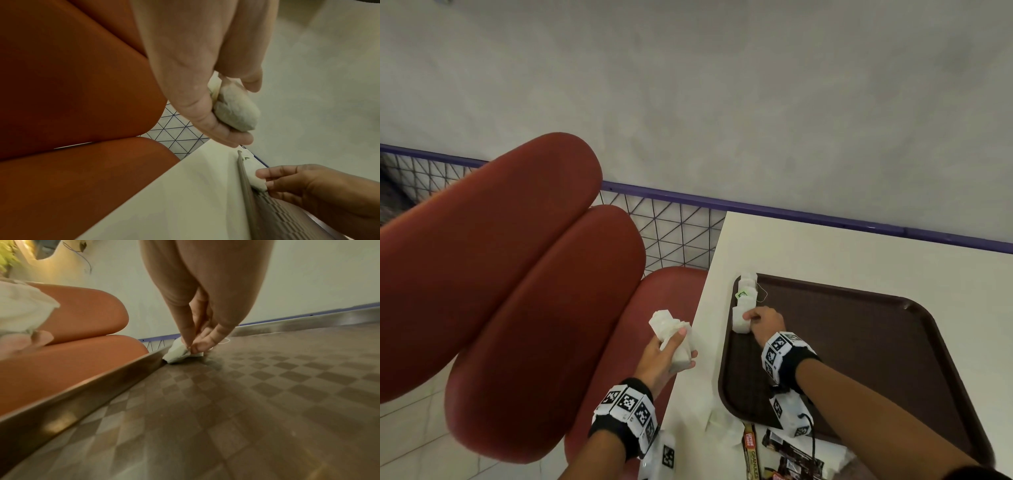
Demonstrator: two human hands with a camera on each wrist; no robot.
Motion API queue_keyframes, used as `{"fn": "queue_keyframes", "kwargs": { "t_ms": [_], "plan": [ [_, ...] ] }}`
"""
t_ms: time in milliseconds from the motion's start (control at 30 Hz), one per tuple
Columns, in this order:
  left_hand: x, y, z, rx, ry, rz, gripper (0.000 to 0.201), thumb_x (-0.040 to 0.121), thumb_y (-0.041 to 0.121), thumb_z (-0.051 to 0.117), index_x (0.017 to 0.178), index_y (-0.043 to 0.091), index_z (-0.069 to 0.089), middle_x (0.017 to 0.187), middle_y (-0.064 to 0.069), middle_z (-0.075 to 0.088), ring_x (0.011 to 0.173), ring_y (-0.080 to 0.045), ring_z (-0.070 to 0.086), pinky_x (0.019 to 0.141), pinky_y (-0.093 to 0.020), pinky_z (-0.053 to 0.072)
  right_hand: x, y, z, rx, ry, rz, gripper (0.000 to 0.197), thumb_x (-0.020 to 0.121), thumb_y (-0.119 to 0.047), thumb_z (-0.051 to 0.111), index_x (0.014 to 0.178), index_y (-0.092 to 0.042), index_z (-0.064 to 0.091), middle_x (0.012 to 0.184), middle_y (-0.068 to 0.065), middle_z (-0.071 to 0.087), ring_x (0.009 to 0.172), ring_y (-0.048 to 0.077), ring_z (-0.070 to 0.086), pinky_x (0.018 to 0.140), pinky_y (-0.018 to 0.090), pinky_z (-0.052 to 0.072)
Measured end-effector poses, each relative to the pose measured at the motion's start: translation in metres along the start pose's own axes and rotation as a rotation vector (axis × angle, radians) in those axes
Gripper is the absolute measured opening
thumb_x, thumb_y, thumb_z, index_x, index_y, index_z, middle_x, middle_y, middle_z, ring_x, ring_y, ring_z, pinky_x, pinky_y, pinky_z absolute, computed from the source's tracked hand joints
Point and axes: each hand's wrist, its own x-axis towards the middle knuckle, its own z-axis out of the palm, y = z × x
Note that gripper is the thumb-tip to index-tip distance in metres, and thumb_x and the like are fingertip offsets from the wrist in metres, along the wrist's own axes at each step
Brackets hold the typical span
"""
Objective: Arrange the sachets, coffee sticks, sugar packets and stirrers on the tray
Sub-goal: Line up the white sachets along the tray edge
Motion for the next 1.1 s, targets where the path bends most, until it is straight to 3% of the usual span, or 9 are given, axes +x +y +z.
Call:
{"fn": "queue_keyframes", "kwargs": {
  "t_ms": [133, 267, 433, 533, 633, 733, 900, 1033, 1100],
  "plan": [
    [0.000, -0.001, -0.001, 0.007, -0.016, -0.007, 0.017, 0.093, 0.022, 0.053, 0.110, 0.020, 0.058, 0.114, -0.011, 0.059, 0.089, -0.029, 0.063, 0.068, -0.031, 0.056, -0.001, -0.001, 0.002, -0.027, -0.019, -0.015, 0.033, 0.086, 0.009, 0.038, 0.098, 0.001, 0.067, 0.112, 0.018, 0.062, 0.101, 0.031, 0.059, 0.080, 0.026, 0.046],
    [0.001, -0.002, 0.003, -0.010, -0.037, -0.010, 0.028, 0.096, 0.015, 0.048, 0.124, 0.014, 0.051, 0.121, -0.013, 0.057, 0.089, -0.030, 0.062, 0.068, -0.030, 0.058, -0.003, 0.000, 0.001, -0.056, -0.043, -0.058, 0.029, 0.086, 0.008, 0.040, 0.098, 0.002, 0.066, 0.112, 0.013, 0.056, 0.104, 0.028, 0.056, 0.079, 0.019, 0.039],
    [0.005, -0.006, 0.005, 0.025, -0.040, -0.005, 0.038, 0.097, 0.005, 0.037, 0.134, 0.007, 0.043, 0.131, -0.020, 0.051, 0.088, -0.031, 0.063, 0.066, -0.031, 0.057, -0.012, -0.003, -0.007, -0.032, -0.073, -0.154, 0.026, 0.081, 0.008, 0.051, 0.103, -0.002, 0.062, 0.112, -0.002, 0.036, 0.096, 0.013, 0.045, 0.082, 0.015, 0.037],
    [0.007, -0.006, 0.008, 0.036, -0.035, -0.008, 0.039, 0.097, 0.003, 0.037, 0.136, 0.006, 0.041, 0.132, -0.021, 0.050, 0.089, -0.032, 0.064, 0.064, -0.031, 0.057, -0.025, -0.011, -0.012, 0.060, -0.052, -0.188, 0.023, 0.081, 0.006, 0.055, 0.100, -0.006, 0.062, 0.111, -0.003, 0.037, 0.097, 0.013, 0.045, 0.082, 0.019, 0.039],
    [0.006, -0.005, 0.014, 0.036, -0.045, -0.018, 0.039, 0.096, 0.002, 0.038, 0.135, 0.007, 0.041, 0.132, -0.019, 0.050, 0.091, -0.034, 0.064, 0.066, -0.033, 0.058, -0.043, -0.022, -0.014, 0.157, -0.084, -0.247, 0.019, 0.080, 0.003, 0.059, 0.089, -0.014, 0.062, 0.103, -0.003, 0.044, 0.084, 0.014, 0.047, 0.069, 0.013, 0.038],
    [0.003, -0.003, 0.023, 0.031, -0.056, -0.001, 0.036, 0.096, 0.001, 0.038, 0.132, 0.007, 0.043, 0.123, -0.020, 0.056, 0.086, -0.034, 0.065, 0.064, -0.032, 0.059, -0.062, -0.032, -0.015, 0.215, -0.185, -0.309, 0.020, 0.080, -0.003, 0.063, 0.076, -0.022, 0.058, 0.090, -0.006, 0.048, 0.070, 0.007, 0.044, 0.065, 0.007, 0.038],
    [0.001, -0.002, 0.038, 0.063, -0.015, 0.066, 0.035, 0.095, 0.000, 0.041, 0.129, 0.000, 0.043, 0.121, -0.021, 0.058, 0.099, -0.030, 0.060, 0.064, -0.029, 0.059, -0.084, -0.037, -0.012, 0.186, -0.316, -0.342, 0.021, 0.083, -0.028, 0.067, 0.067, -0.033, 0.055, 0.084, -0.006, 0.047, 0.068, 0.001, 0.042, 0.063, 0.010, 0.034],
    [0.000, -0.003, 0.048, 0.079, -0.010, 0.085, 0.034, 0.094, 0.000, 0.043, 0.128, 0.001, 0.045, 0.119, -0.019, 0.060, 0.100, -0.029, 0.062, 0.069, -0.030, 0.057, -0.084, -0.030, -0.008, 0.221, -0.307, -0.294, 0.016, 0.078, -0.029, 0.072, 0.072, -0.027, 0.057, 0.094, 0.009, 0.056, 0.075, 0.007, 0.049, 0.070, 0.015, 0.039],
    [0.000, -0.004, 0.051, 0.063, -0.008, 0.082, 0.034, 0.094, 0.000, 0.043, 0.128, 0.002, 0.044, 0.113, -0.014, 0.060, 0.093, -0.023, 0.062, 0.068, -0.031, 0.056, -0.084, -0.028, -0.010, 0.241, -0.309, -0.261, 0.019, 0.076, -0.025, 0.074, 0.074, -0.024, 0.055, 0.086, 0.003, 0.055, 0.073, 0.007, 0.050, 0.069, 0.015, 0.041]
  ]
}}
